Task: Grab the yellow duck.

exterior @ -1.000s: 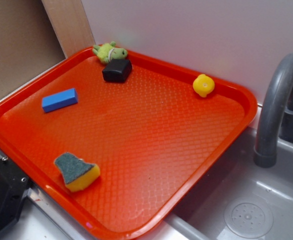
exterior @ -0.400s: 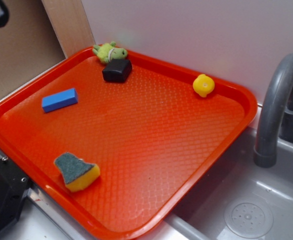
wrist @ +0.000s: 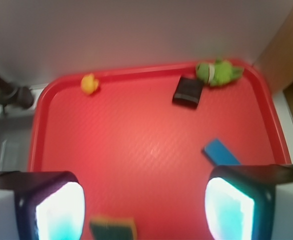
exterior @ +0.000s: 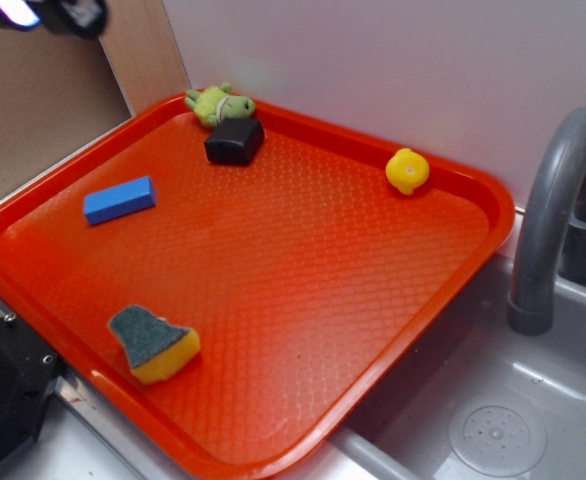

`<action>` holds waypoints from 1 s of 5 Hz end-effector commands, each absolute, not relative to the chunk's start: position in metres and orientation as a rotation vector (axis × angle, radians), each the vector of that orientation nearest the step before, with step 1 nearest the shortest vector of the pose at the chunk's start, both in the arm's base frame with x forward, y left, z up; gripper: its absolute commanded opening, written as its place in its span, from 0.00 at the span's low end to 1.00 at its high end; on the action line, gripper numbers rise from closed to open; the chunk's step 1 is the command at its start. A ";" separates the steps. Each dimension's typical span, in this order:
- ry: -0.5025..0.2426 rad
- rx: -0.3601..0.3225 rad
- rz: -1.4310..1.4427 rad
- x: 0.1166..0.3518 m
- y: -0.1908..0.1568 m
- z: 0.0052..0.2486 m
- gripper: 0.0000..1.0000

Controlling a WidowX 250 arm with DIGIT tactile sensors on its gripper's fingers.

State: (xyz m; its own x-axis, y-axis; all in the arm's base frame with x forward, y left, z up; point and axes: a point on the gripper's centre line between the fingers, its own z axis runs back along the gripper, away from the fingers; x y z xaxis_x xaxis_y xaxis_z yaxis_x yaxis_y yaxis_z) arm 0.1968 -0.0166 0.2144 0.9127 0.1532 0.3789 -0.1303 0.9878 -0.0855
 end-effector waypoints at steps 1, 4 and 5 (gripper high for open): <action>-0.509 -0.044 0.138 0.250 -0.034 0.187 1.00; -0.566 -0.063 0.156 0.325 -0.060 0.128 1.00; -0.578 -0.077 0.132 0.342 -0.075 0.114 1.00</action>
State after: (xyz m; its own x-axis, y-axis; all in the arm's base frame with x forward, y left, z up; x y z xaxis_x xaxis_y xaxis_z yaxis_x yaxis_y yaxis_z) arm 0.3333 -0.0676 0.0899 0.8614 0.1545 0.4838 -0.1259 0.9878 -0.0913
